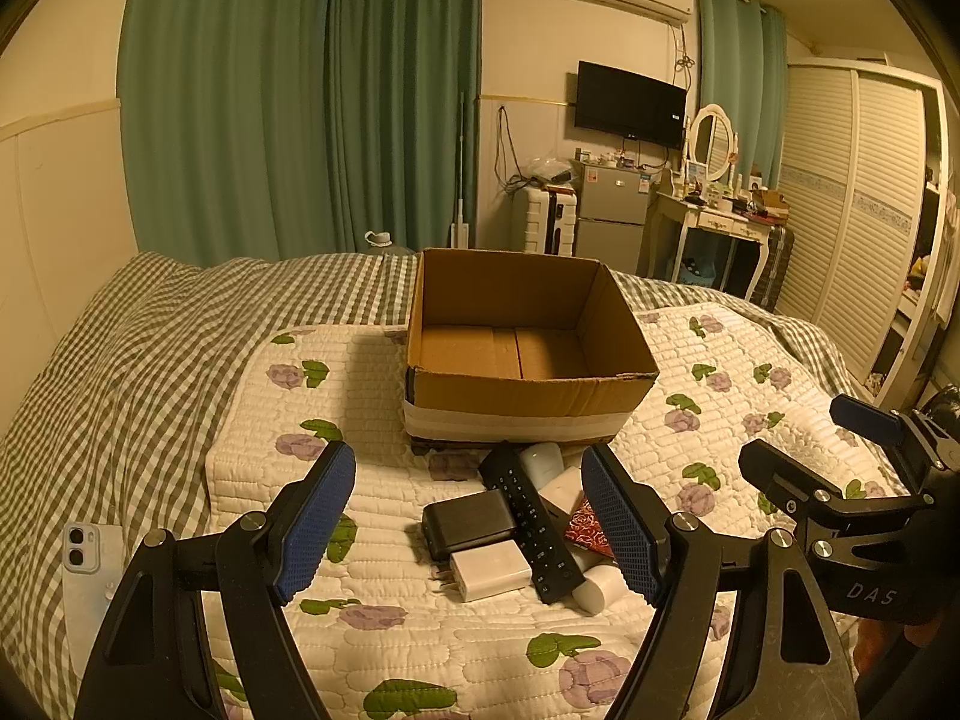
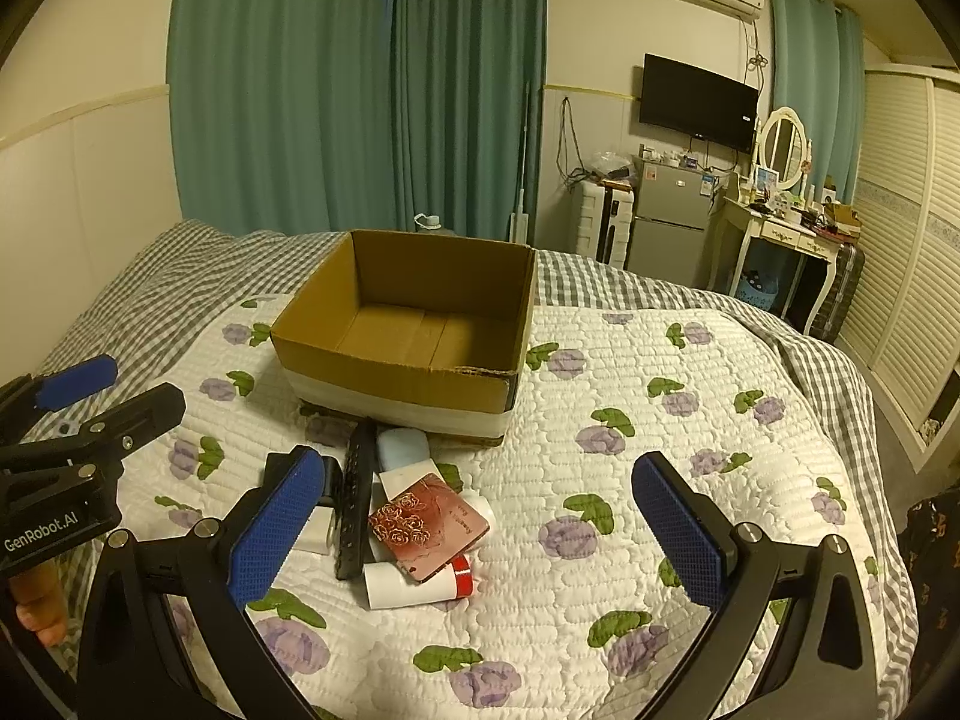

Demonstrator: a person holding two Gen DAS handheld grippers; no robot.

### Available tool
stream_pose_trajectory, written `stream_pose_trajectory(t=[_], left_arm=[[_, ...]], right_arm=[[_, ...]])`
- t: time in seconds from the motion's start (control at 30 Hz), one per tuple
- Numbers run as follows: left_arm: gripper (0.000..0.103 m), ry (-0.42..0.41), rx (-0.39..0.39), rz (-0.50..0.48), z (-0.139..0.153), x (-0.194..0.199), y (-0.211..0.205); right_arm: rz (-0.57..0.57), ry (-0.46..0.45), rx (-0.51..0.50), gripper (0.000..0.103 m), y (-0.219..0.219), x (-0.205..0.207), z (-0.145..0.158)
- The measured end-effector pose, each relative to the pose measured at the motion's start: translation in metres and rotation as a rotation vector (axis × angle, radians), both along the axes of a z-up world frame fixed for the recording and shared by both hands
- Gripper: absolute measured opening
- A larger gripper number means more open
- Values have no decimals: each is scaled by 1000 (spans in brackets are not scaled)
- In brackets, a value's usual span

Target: Organize rigid objects

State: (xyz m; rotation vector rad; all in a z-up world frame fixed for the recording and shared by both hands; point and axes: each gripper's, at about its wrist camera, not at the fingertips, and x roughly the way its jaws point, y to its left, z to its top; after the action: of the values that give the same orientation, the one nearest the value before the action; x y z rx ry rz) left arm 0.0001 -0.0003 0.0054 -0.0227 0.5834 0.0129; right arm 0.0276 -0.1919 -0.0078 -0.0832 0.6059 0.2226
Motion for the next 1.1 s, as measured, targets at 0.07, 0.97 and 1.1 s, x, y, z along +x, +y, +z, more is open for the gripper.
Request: stream_pose_trajectory(t=[0.07,0.97,1.1], left_arm=[[81,0,-2,2,-6,0,4],[81,-6,2,13,-10,1,10],[81,17,6,30,-17,6,14]], right_arm=[[1,1,0,103,1,-1,-2],[24,7,-14,103,4,1,-9],[63,9,-18,103,4,8,-10]])
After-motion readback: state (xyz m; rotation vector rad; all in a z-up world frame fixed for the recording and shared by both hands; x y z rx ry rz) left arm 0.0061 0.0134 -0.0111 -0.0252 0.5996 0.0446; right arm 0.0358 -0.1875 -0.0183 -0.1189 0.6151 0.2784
